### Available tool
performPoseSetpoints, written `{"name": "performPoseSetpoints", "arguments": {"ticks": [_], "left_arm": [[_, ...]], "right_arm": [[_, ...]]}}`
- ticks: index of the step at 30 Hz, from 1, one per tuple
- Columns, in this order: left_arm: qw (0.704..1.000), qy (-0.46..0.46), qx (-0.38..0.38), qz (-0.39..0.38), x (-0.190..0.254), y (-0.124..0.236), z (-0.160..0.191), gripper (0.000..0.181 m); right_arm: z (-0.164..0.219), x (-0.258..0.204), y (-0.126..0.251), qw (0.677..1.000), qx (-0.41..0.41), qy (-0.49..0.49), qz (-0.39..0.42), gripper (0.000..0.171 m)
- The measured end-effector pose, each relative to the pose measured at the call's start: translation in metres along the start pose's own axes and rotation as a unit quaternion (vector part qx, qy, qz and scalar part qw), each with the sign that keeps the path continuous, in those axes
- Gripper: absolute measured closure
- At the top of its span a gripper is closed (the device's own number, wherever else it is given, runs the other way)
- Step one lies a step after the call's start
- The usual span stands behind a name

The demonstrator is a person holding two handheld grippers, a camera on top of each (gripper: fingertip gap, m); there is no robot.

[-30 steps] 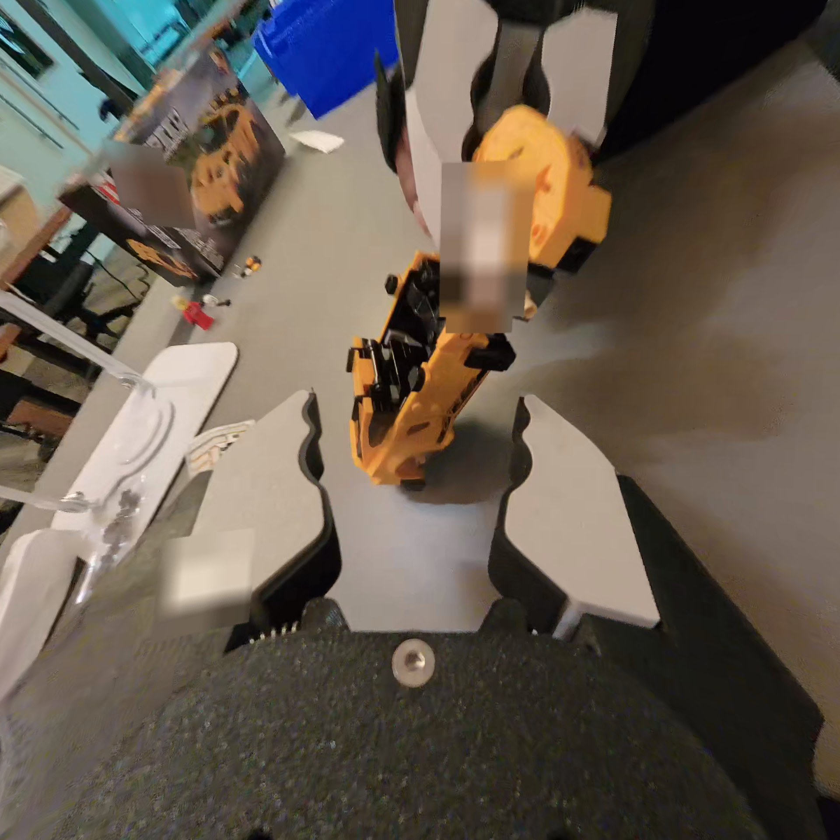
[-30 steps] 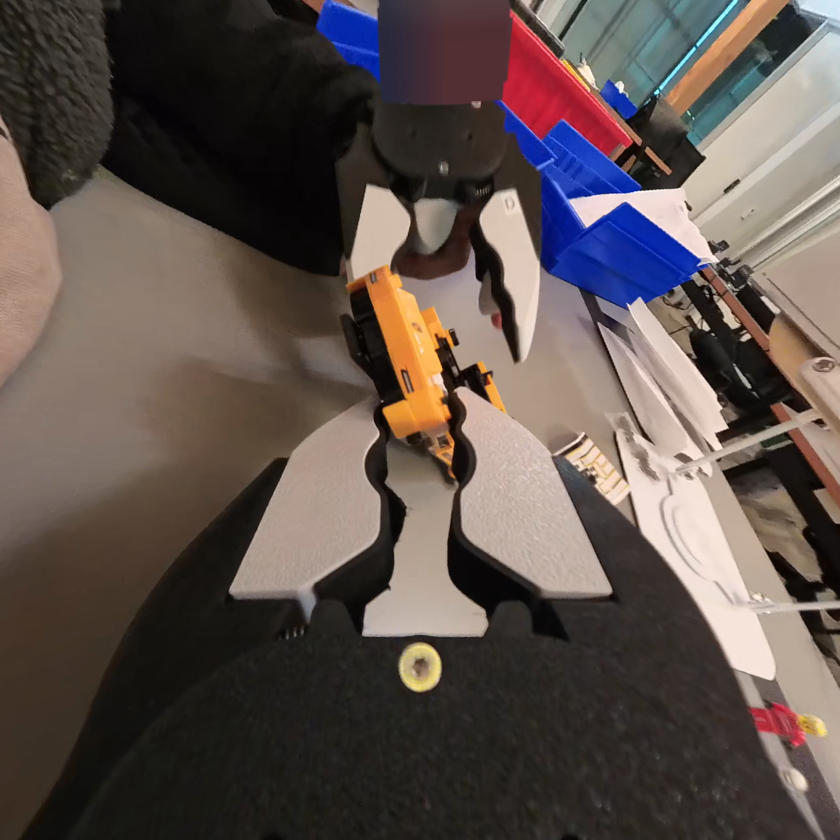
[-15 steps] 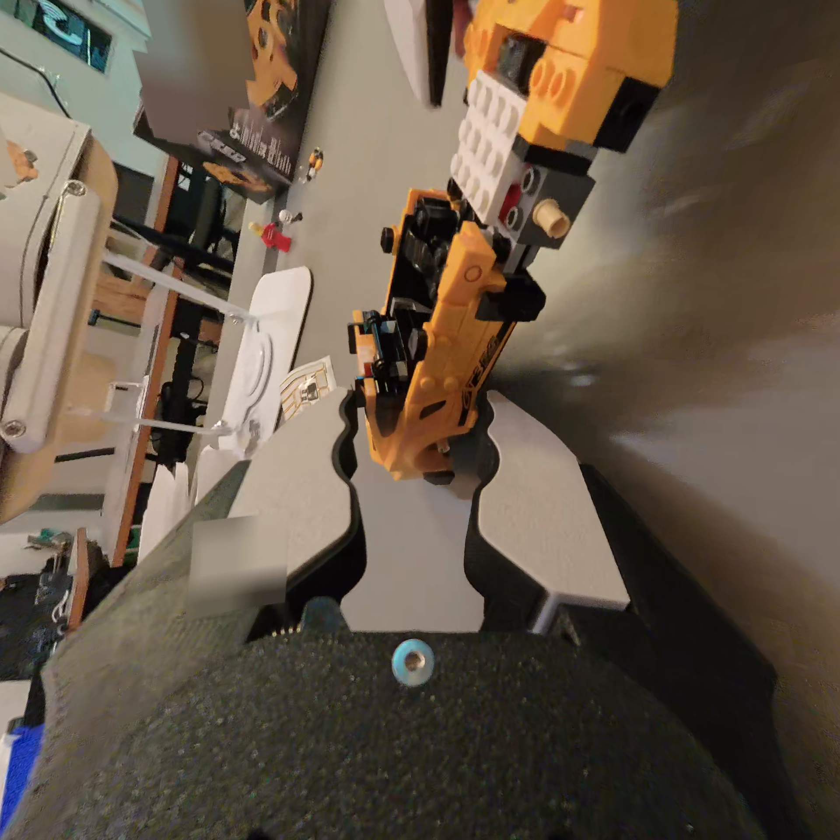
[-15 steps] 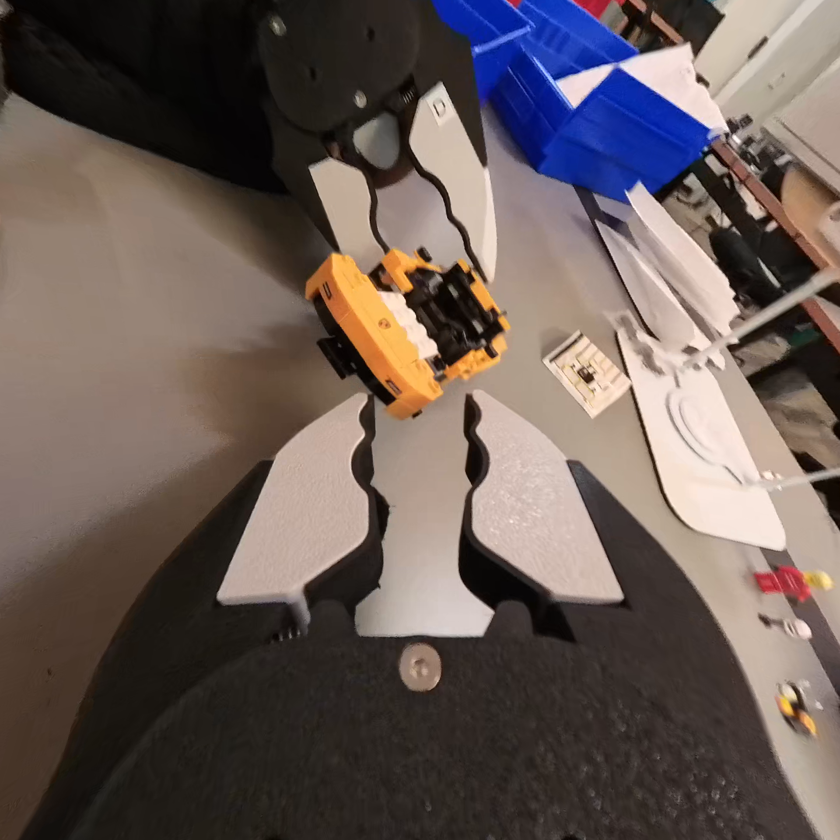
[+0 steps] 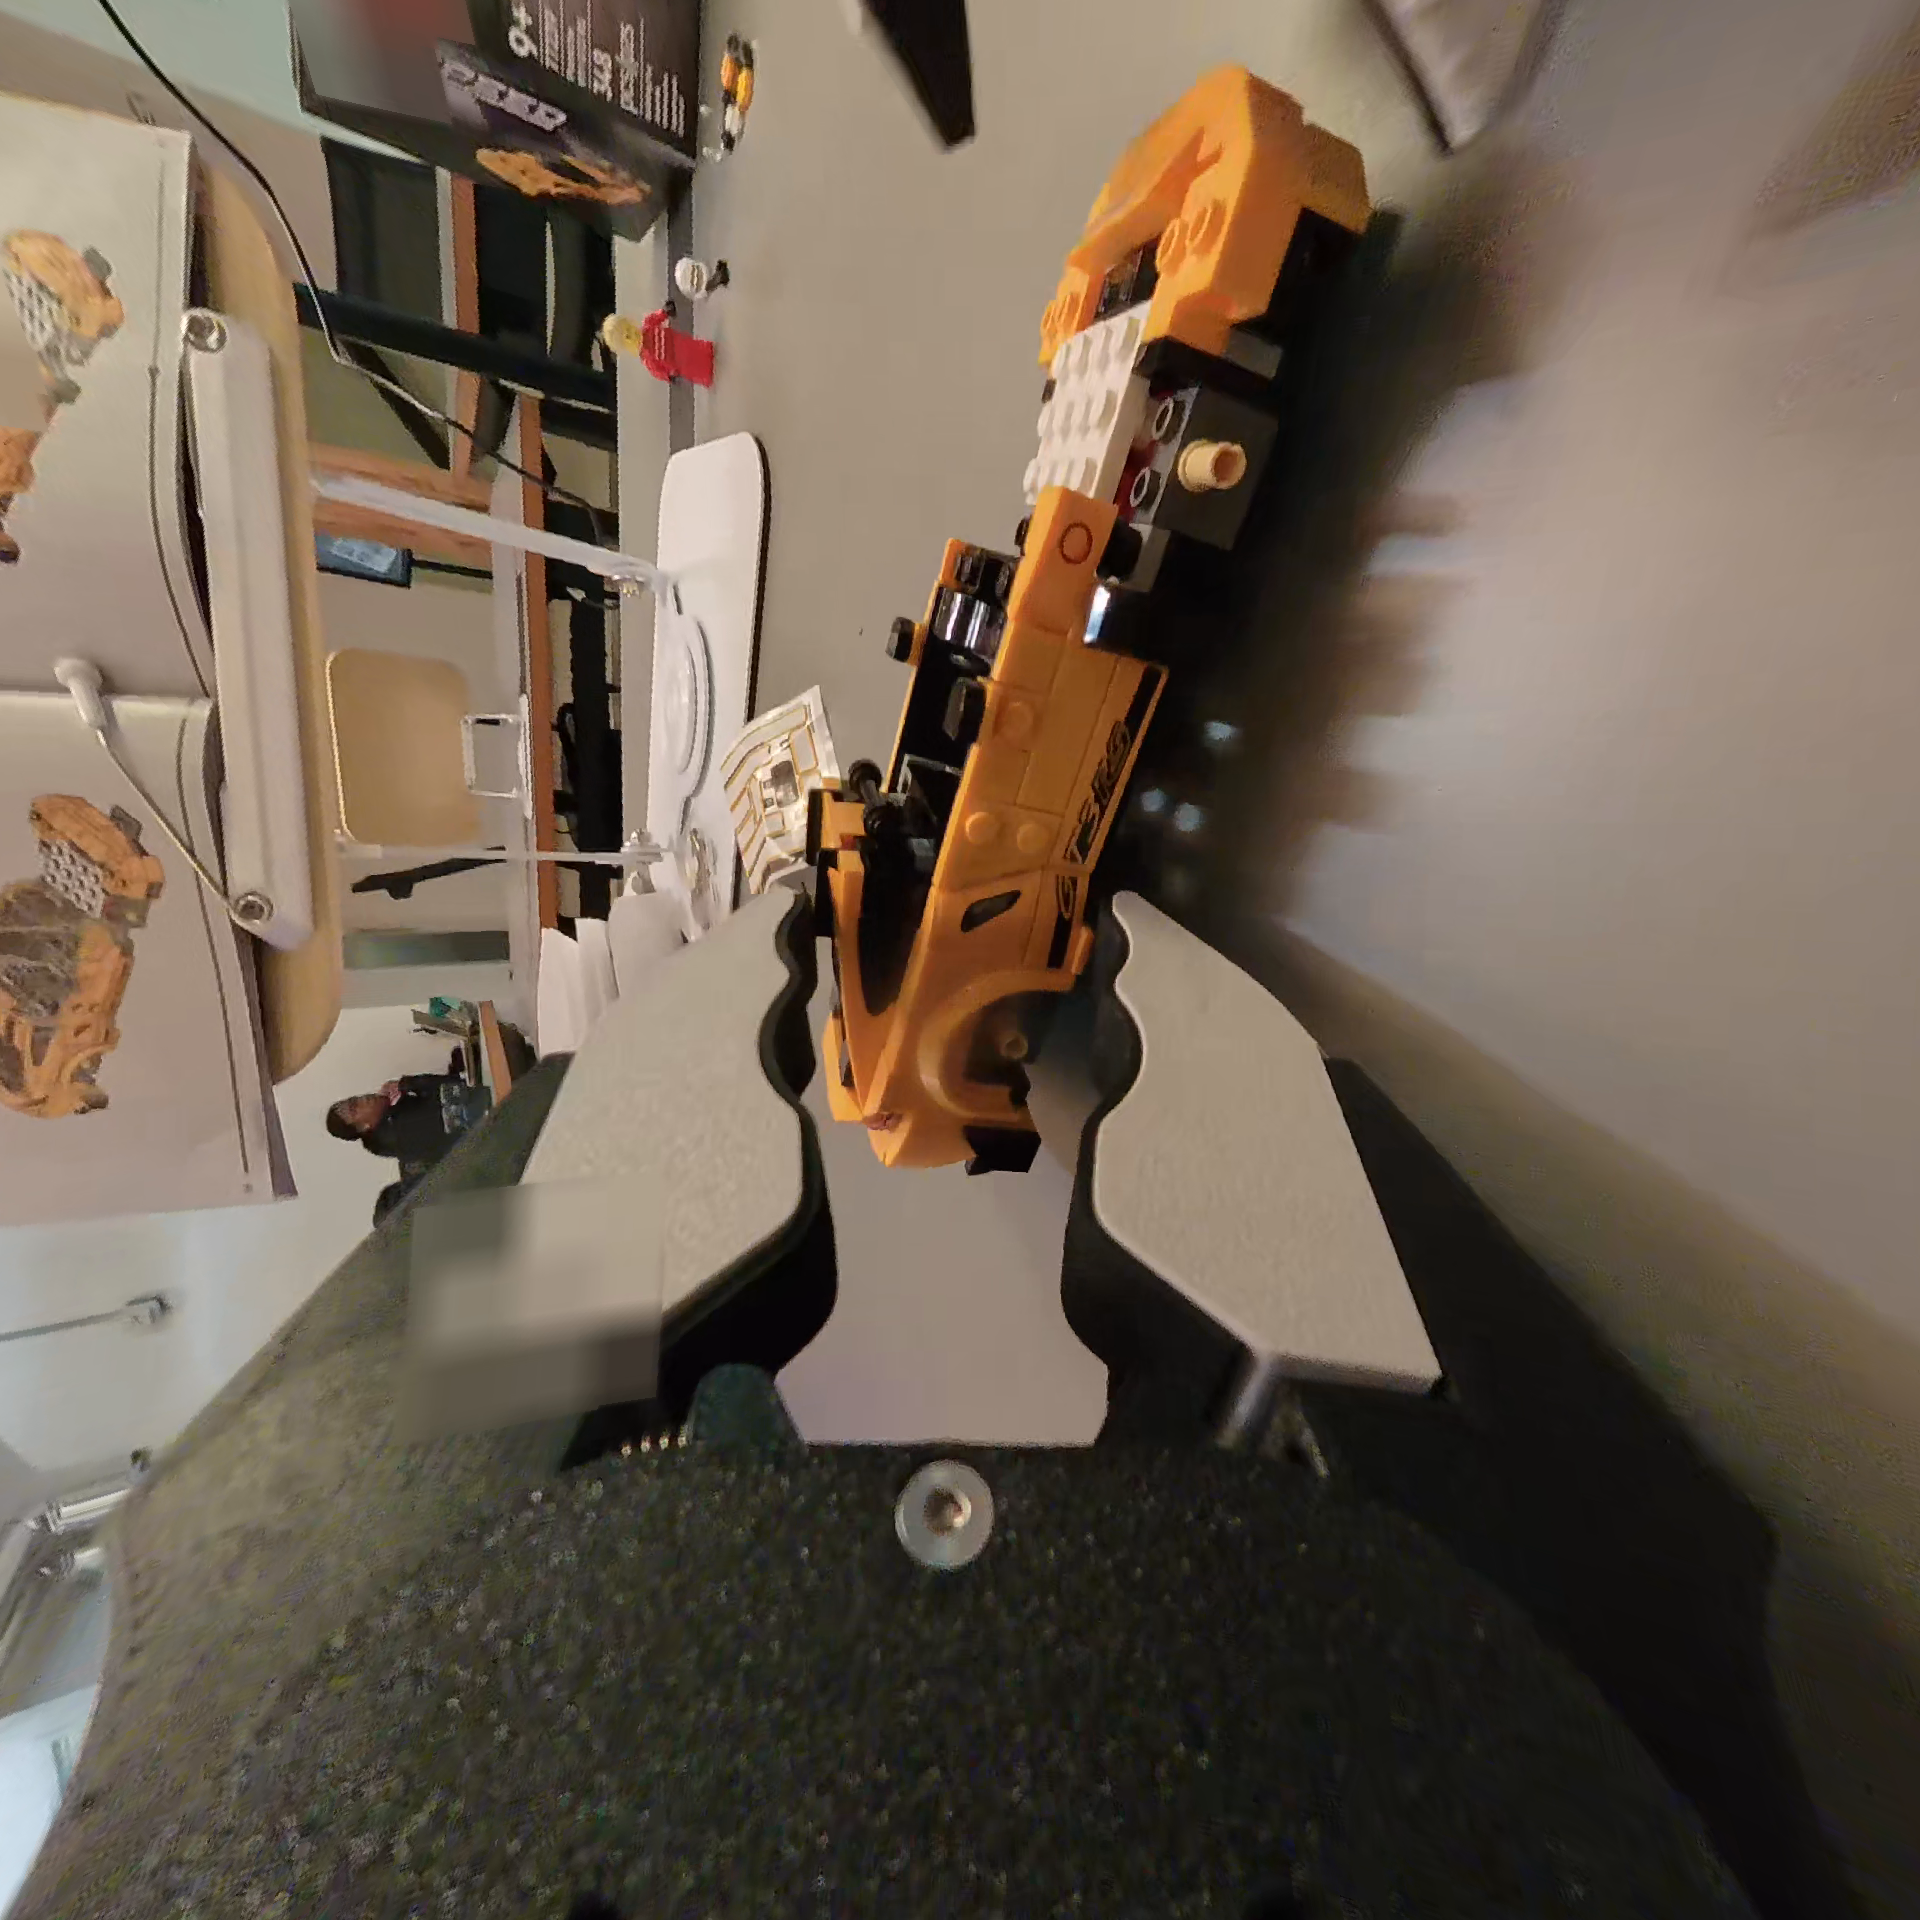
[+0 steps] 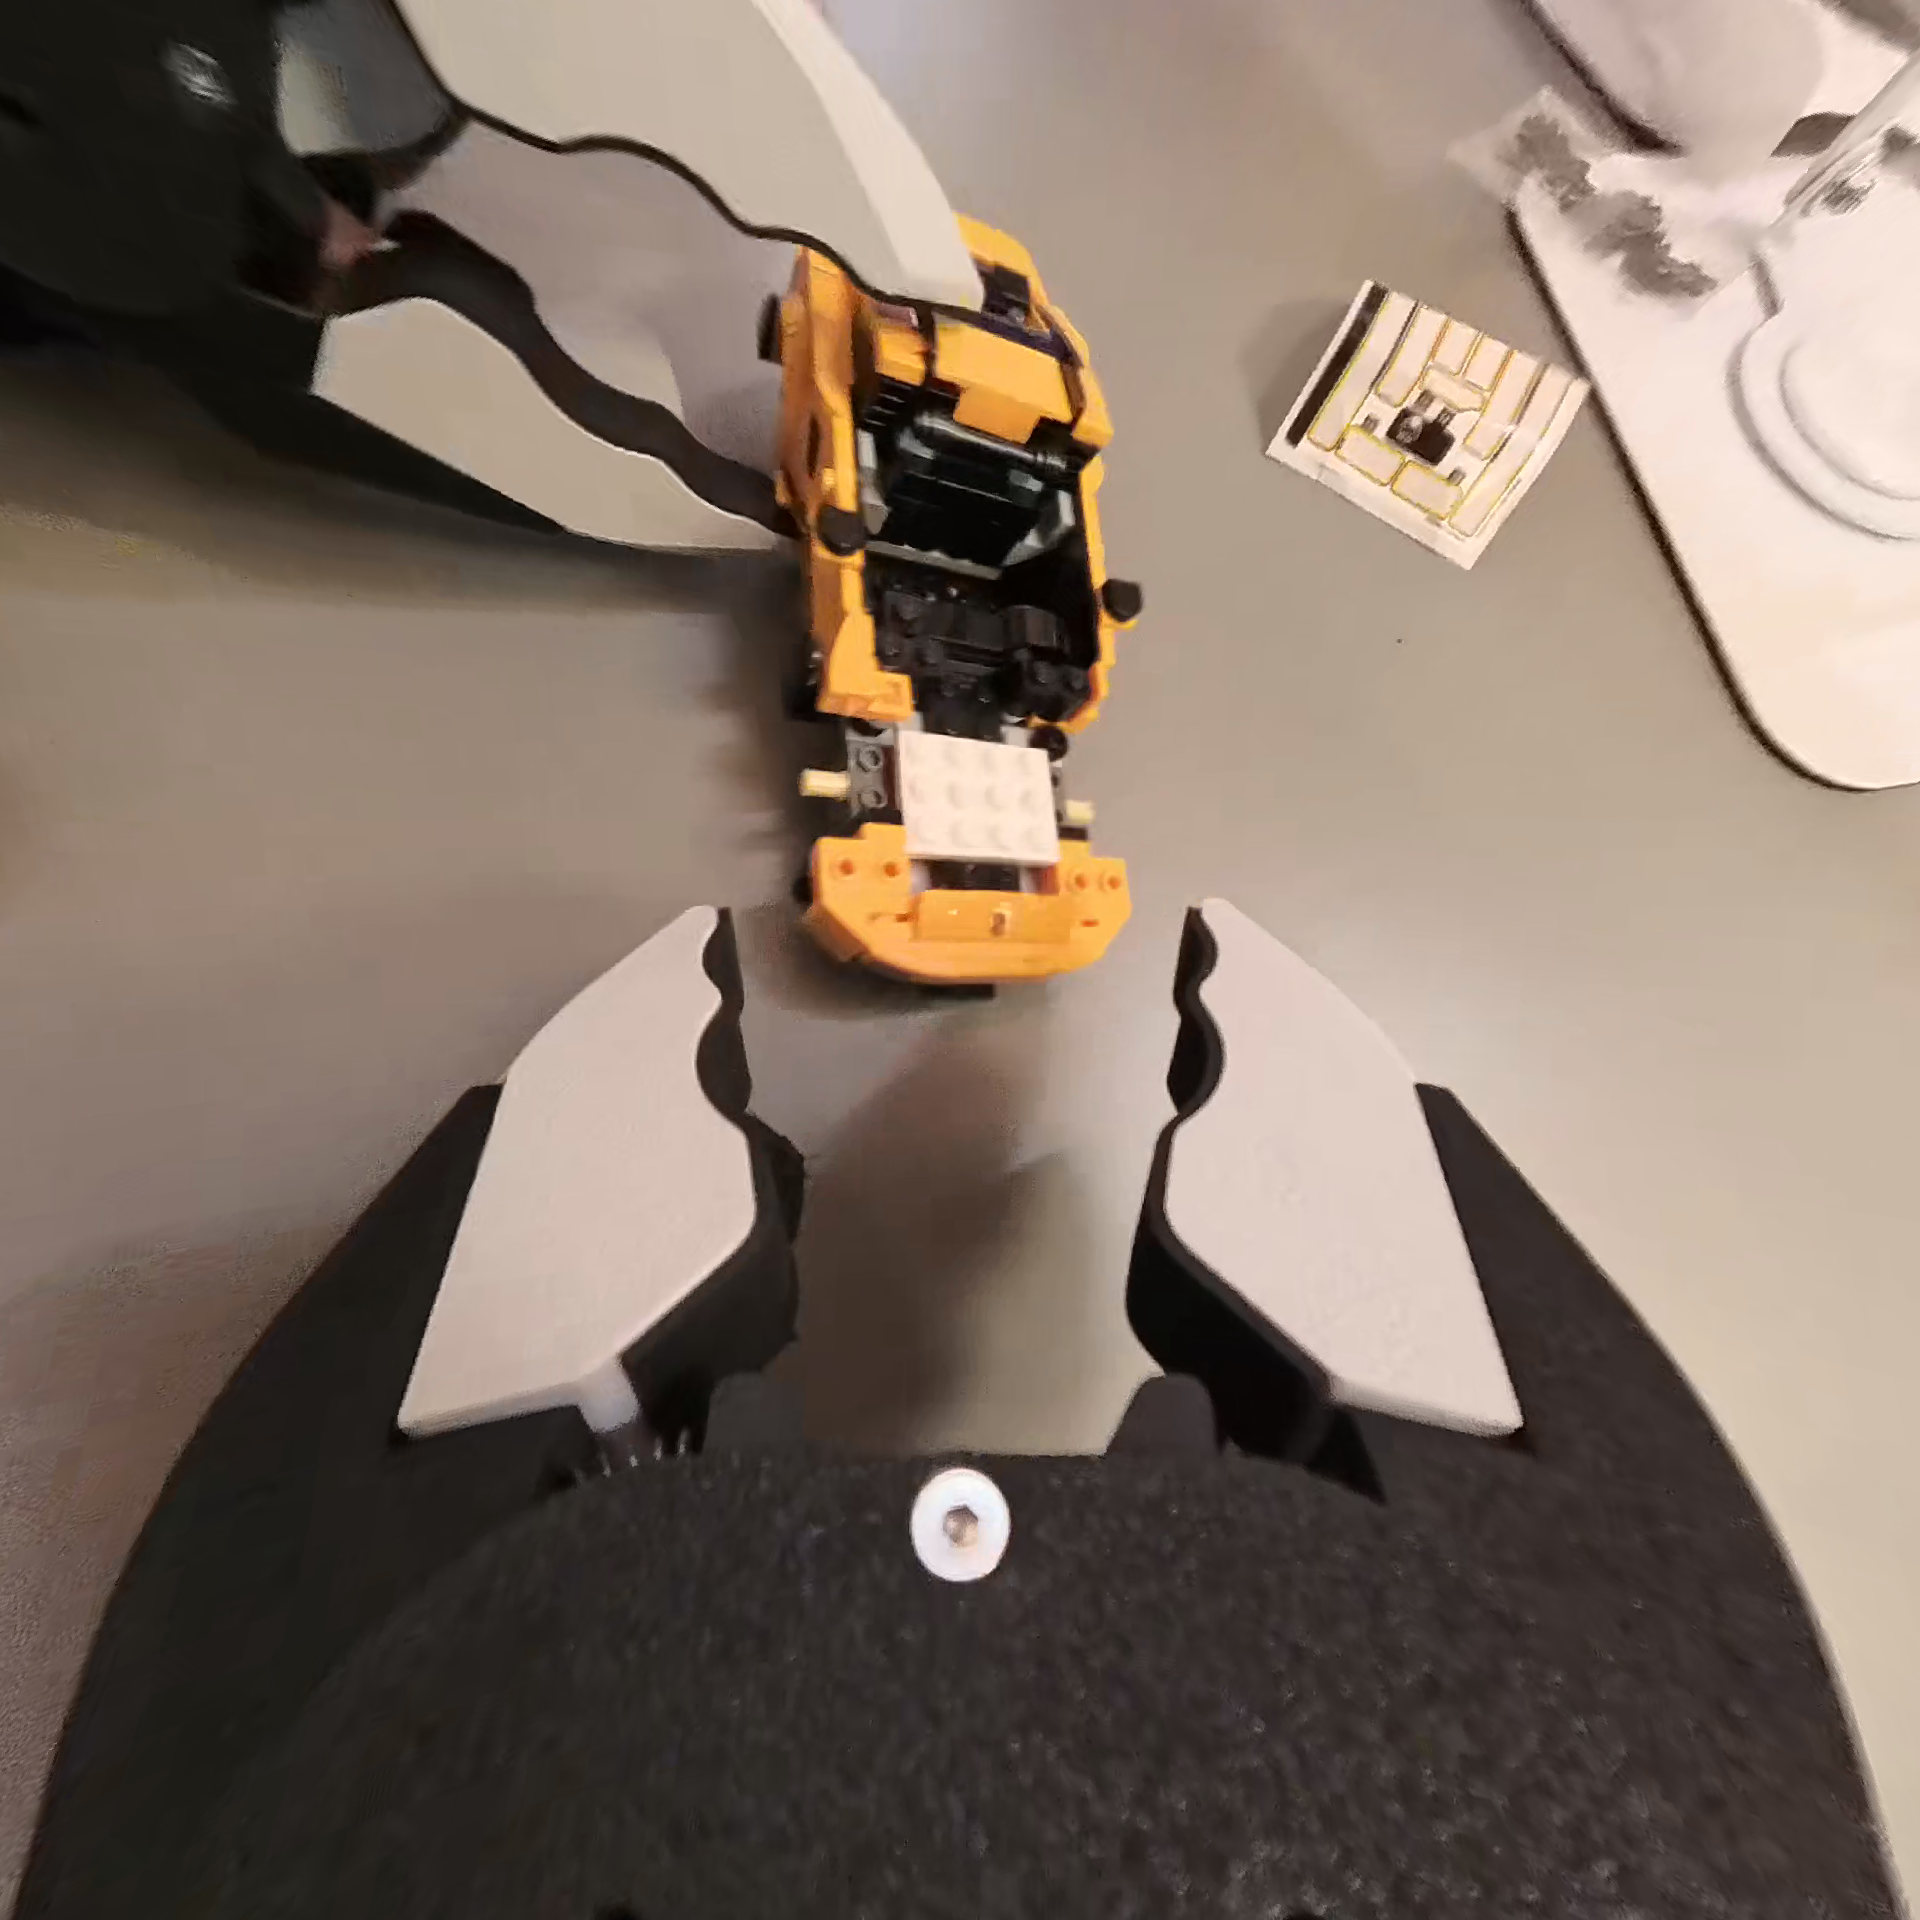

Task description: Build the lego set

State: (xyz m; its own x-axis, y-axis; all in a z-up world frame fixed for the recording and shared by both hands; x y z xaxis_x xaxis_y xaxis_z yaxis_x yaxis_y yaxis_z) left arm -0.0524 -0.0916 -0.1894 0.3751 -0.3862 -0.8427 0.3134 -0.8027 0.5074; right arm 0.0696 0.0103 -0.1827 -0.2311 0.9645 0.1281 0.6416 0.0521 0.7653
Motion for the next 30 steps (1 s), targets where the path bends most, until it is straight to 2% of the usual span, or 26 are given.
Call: {"name": "performPoseSetpoints", "arguments": {"ticks": [3,5,6,7,13,16,19,22,24,26,28,30], "left_arm": [[1.0,-0.018,0.016,0.004,0.003,0.003,-0.001,0.131],[0.999,-0.037,0.03,0.009,0.007,0.004,-0.004,0.13],[0.998,-0.048,0.036,0.006,0.009,0.004,-0.006,0.131],[0.998,-0.055,0.04,0.005,0.01,0.005,-0.006,0.132],[0.991,-0.088,0.093,0.033,0.012,0.014,-0.007,0.129],[0.981,-0.091,0.153,0.073,0.014,0.026,-0.004,0.123],[0.968,0.01,0.208,0.142,0.004,0.035,0.0,0.118],[0.918,0.177,0.289,0.207,-0.022,0.043,0.005,0.126],[0.877,0.273,0.324,0.228,-0.04,0.045,0.012,0.137],[0.851,0.348,0.325,0.221,-0.055,0.039,0.022,0.156],[0.831,0.408,0.314,0.213,-0.064,0.033,0.032,0.181],[0.804,0.453,0.316,0.222,-0.07,0.029,0.039,0.181]], "right_arm": [[-0.001,0.003,-0.013,0.998,-0.038,-0.004,-0.042,0.084],[-0.003,0.0,-0.019,0.996,-0.056,-0.004,-0.064,0.086],[-0.004,0.0,-0.022,0.997,-0.062,0.0,-0.055,0.09],[-0.004,0.003,-0.023,0.997,-0.068,0.009,-0.031,0.101],[0.0,0.009,-0.02,0.995,-0.088,0.042,-0.035,0.101],[0.003,0.01,-0.017,0.993,-0.093,0.062,-0.033,0.101],[0.005,0.005,-0.015,0.992,-0.088,0.083,-0.026,0.101],[0.005,0.003,-0.01,0.994,-0.06,0.09,-0.018,0.1],[-0.001,0.004,0.001,0.996,-0.021,0.082,-0.032,0.096],[-0.011,0.013,0.019,0.996,0.036,0.064,-0.042,0.096],[-0.024,0.033,0.036,0.994,0.091,0.06,-0.003,0.096],[-0.037,0.06,0.051,0.988,0.129,0.058,0.063,0.105]]}}
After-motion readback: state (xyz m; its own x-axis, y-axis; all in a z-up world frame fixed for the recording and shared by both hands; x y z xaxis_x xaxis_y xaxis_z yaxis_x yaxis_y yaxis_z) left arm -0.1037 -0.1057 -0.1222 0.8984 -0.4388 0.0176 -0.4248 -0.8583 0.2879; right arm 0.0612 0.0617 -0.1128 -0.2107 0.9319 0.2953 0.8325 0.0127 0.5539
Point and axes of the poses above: each gripper's, where its closed fingertips meet, y back along the fingers, z out of its underside, x = y × z across the jaws, the point moved 6 cm from there along y, back along the fingers, and after that the axes turned 8 degrees about -x, right-handed, at the moved point
